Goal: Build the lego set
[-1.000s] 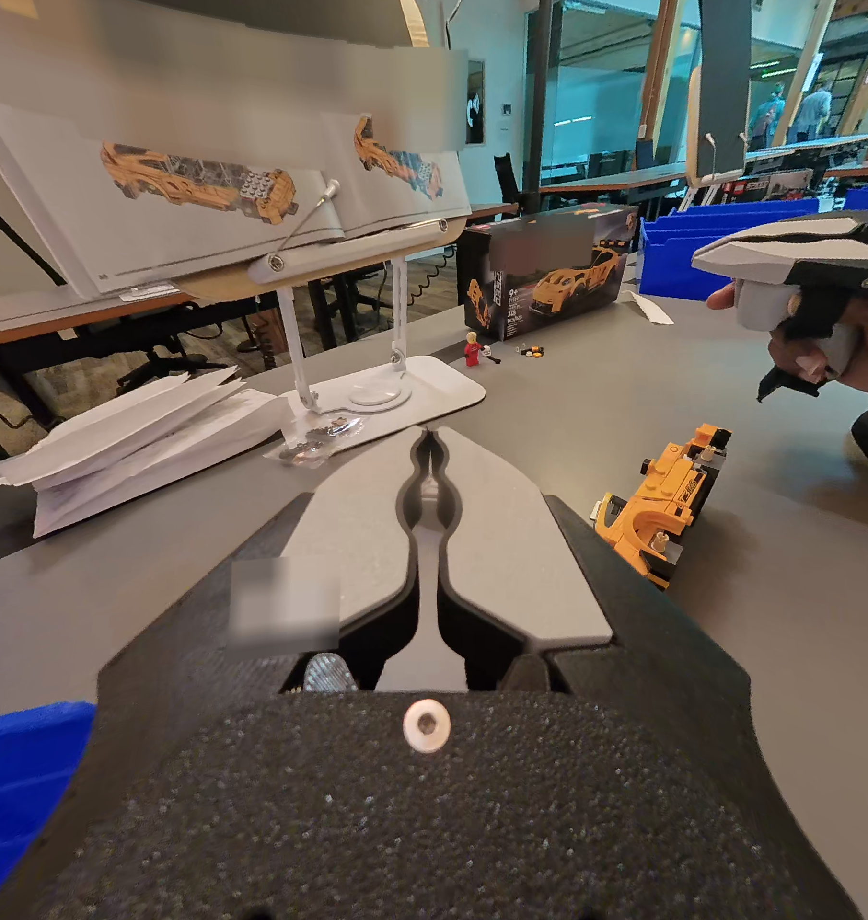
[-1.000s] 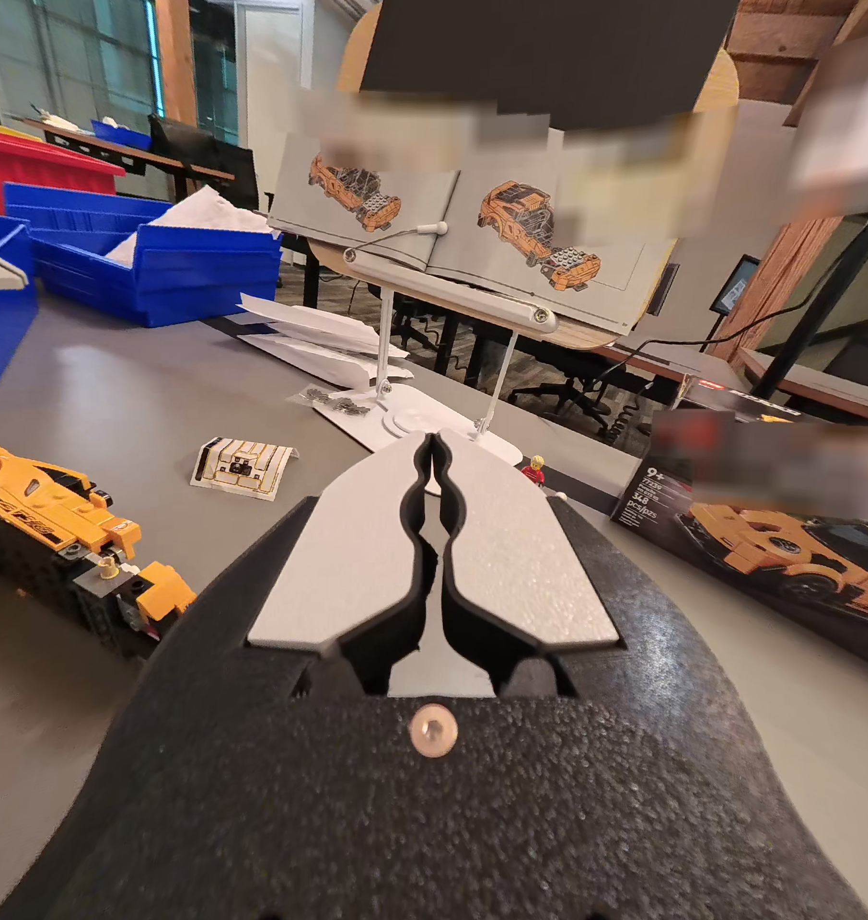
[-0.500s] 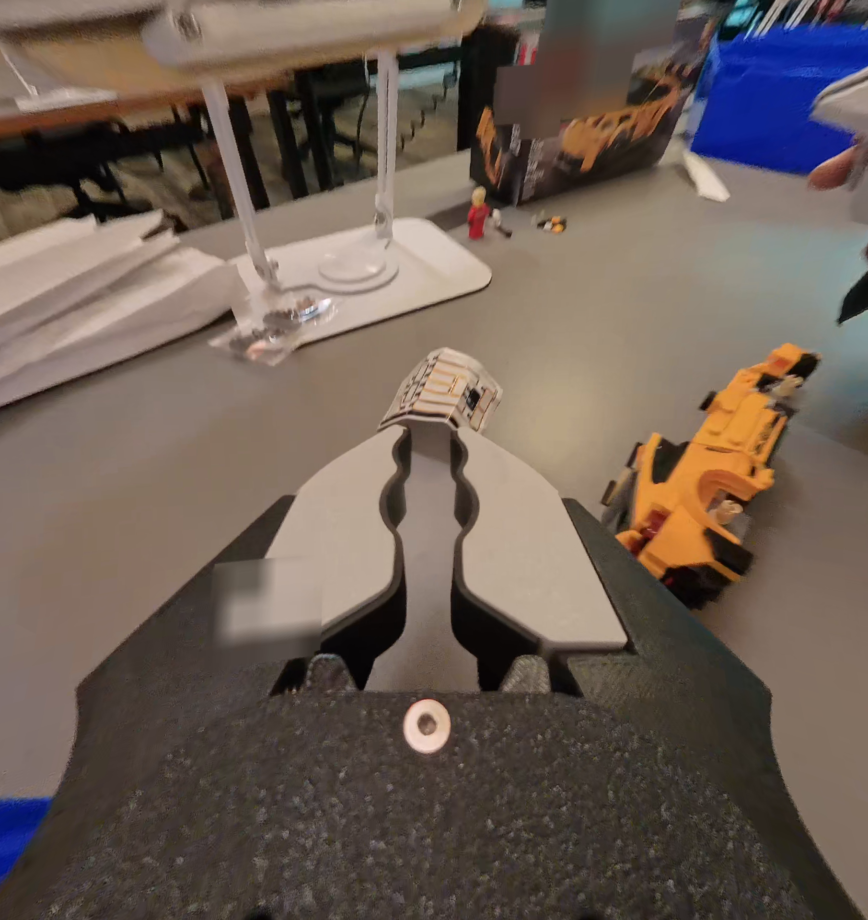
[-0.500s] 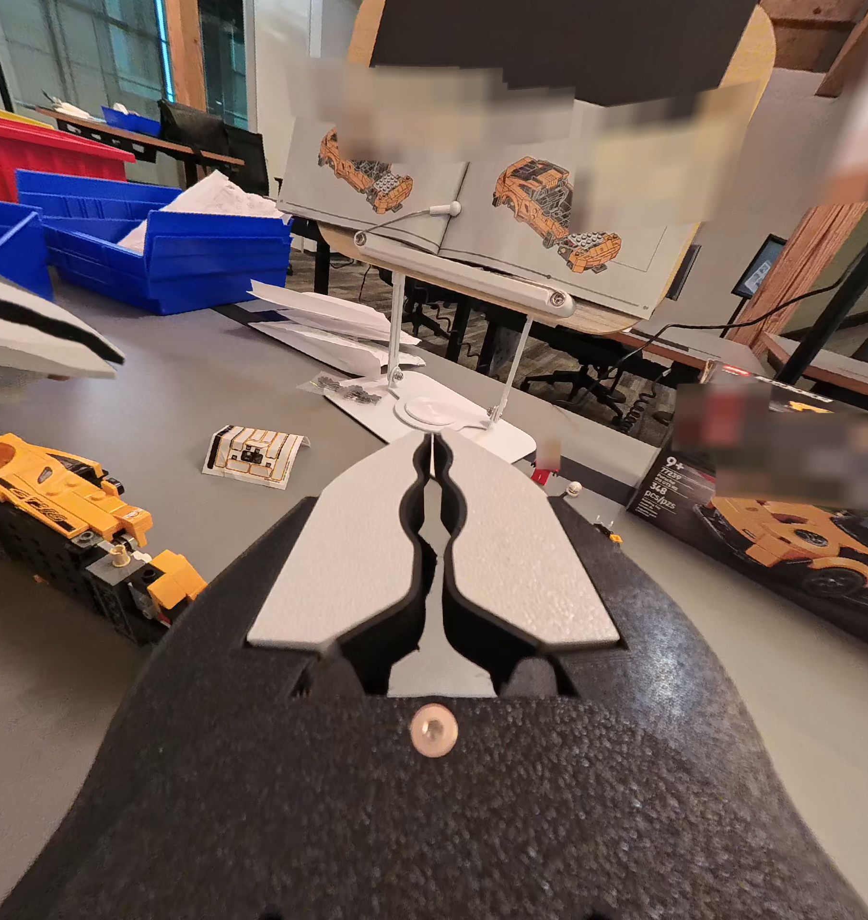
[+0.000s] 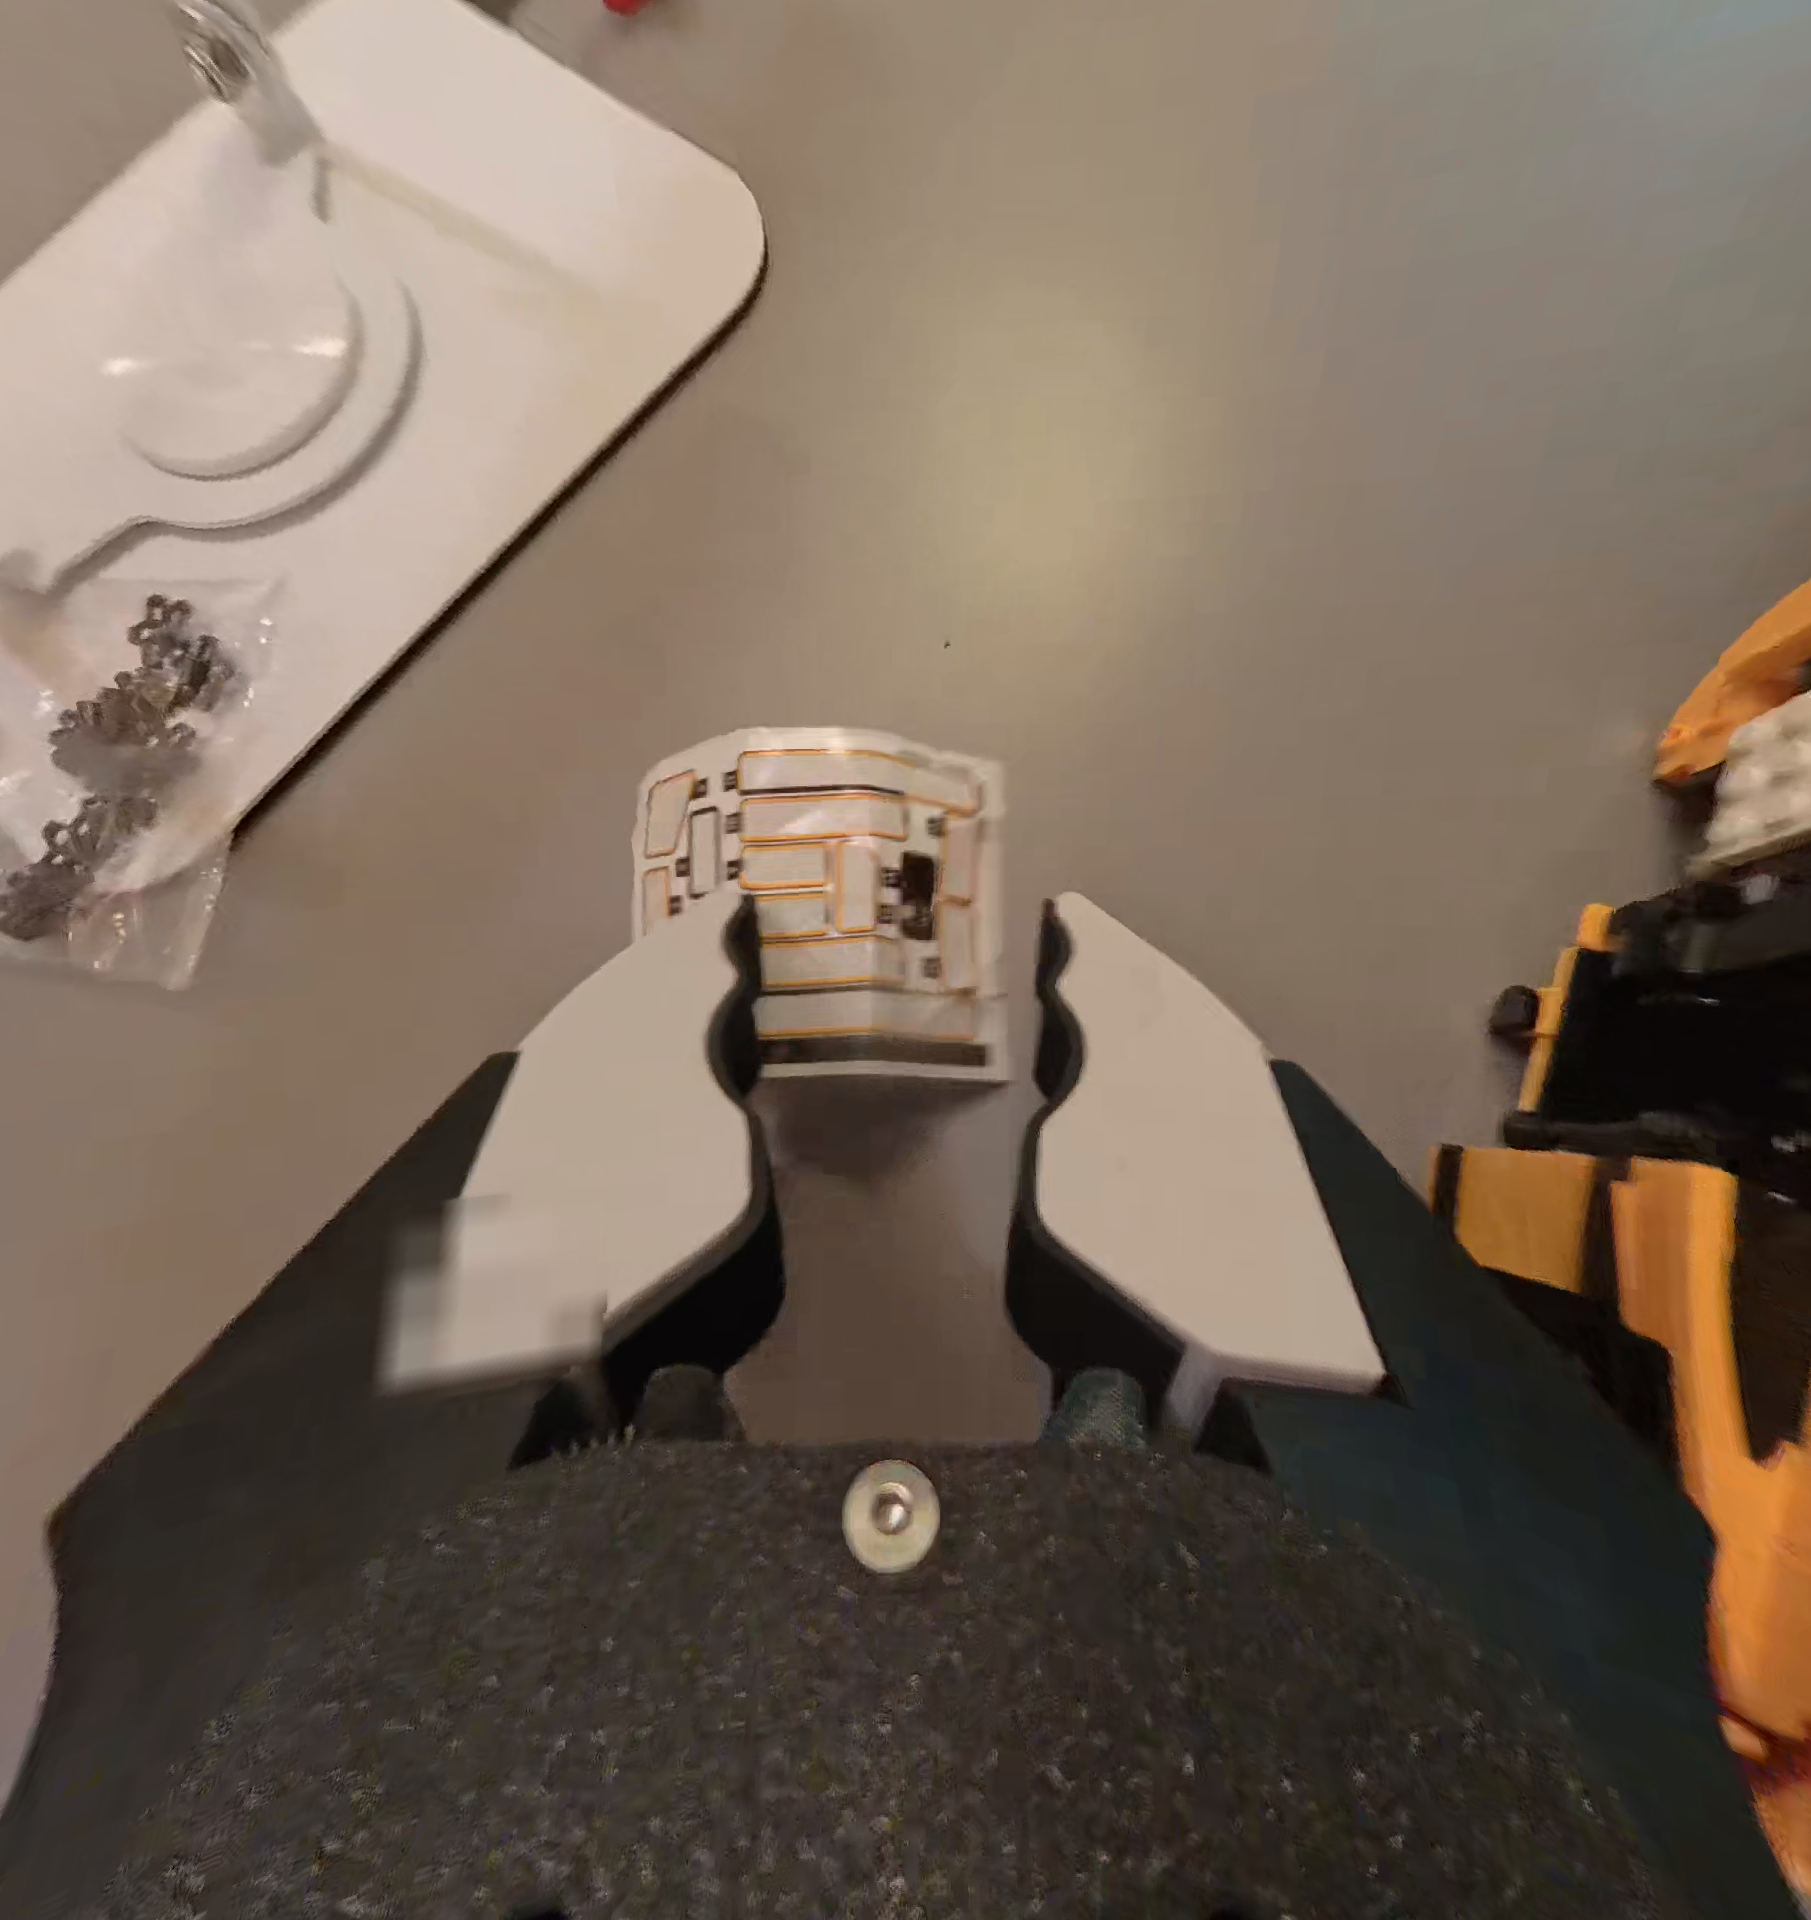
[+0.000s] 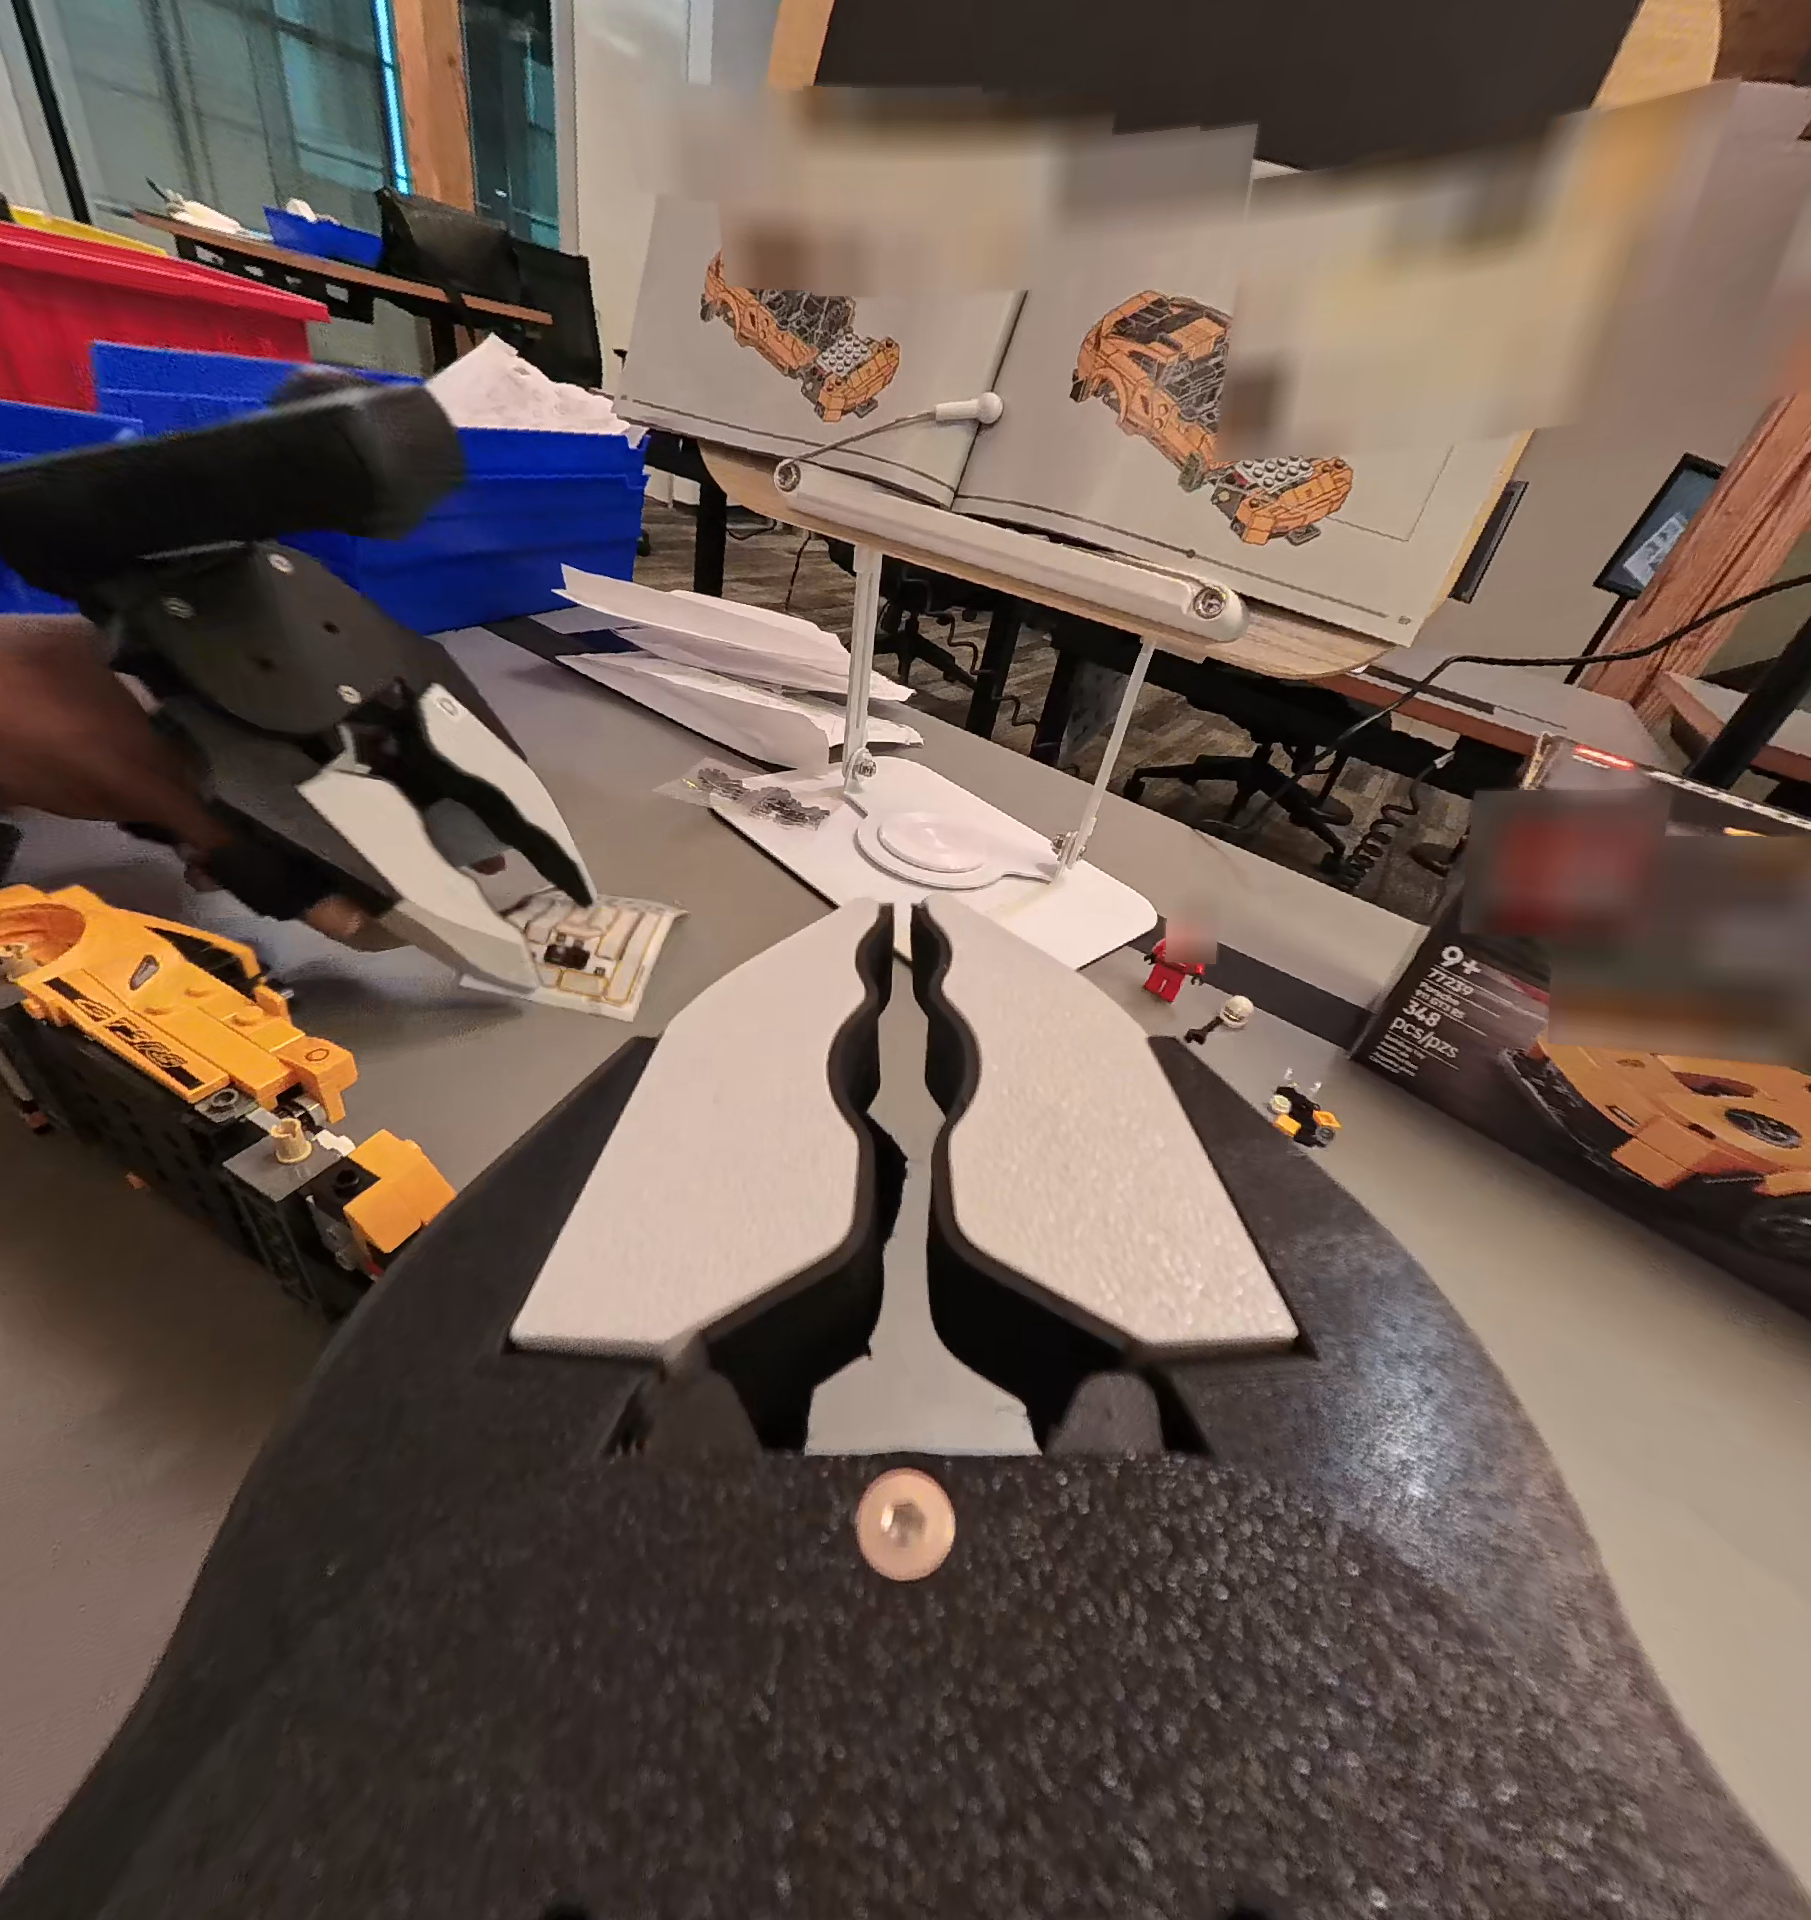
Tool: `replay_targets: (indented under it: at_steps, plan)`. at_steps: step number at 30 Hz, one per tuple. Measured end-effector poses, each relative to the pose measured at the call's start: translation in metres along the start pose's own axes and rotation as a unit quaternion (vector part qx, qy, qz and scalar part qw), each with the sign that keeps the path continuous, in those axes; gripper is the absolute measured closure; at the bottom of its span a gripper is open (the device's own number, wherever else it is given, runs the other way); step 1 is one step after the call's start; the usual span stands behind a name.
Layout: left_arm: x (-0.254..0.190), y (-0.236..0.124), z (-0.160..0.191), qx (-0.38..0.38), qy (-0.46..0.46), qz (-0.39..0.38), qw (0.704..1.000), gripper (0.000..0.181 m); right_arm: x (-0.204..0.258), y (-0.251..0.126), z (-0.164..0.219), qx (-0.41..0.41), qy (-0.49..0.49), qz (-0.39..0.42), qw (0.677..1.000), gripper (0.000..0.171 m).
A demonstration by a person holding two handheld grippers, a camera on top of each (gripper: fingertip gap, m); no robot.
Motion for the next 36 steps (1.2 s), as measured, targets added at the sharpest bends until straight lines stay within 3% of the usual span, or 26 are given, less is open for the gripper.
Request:
replay_targets:
  at_steps: [4, 6, 7, 10, 12, 17, 22, 29, 36]
  plan:
    - [0.018, 0.011, -0.008, 0.019, 0.05, -0.054, 0.997, 0.181, 0.002, 0.001, 0.0, 0.001, 0.003, -0.008, 1.0, 0.168]
    - [0.026, 0.012, -0.024, -0.011, 0.04, -0.07, 0.997, 0.181, 0.003, 0.001, 0.0, 0.0, 0.005, -0.011, 1.0, 0.168]
    - [0.031, 0.011, -0.032, -0.028, 0.027, -0.079, 0.996, 0.18, 0.003, 0.0, -0.001, -0.001, 0.006, -0.012, 1.0, 0.168]
    - [0.039, -0.002, -0.049, -0.075, -0.018, -0.081, 0.994, 0.147, 0.002, 0.0, -0.001, -0.002, 0.01, -0.012, 1.0, 0.168]
    - [0.039, -0.021, -0.057, -0.116, -0.034, -0.078, 0.99, 0.137, 0.001, -0.001, -0.003, -0.005, 0.013, -0.012, 1.0, 0.168]
    - [0.01, -0.082, -0.074, -0.199, -0.072, 0.01, 0.977, 0.13, 0.001, -0.002, -0.003, -0.002, 0.016, -0.014, 1.0, 0.168]
    - [-0.043, -0.126, -0.055, -0.238, -0.047, 0.089, 0.966, 0.124, 0.003, -0.002, -0.002, -0.001, 0.025, -0.02, 0.999, 0.167]
    - [-0.082, -0.101, 0.01, -0.173, 0.005, 0.137, 0.975, 0.112, 0.015, 0.002, 0.004, 0.012, 0.026, -0.054, 0.998, 0.158]
    - [-0.096, -0.069, 0.039, -0.077, 0.043, 0.146, 0.985, 0.121, 0.012, 0.001, 0.002, 0.009, 0.026, -0.051, 0.998, 0.158]
Point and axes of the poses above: each gripper's, where its closed fingertips meet, y out along the fingers, z out of its underside, x = y × z across the jaws, the point moved 1 cm from there along -y, back along the fingers, and after that the axes turned 9 degrees about -y, right-handed, at the moved point
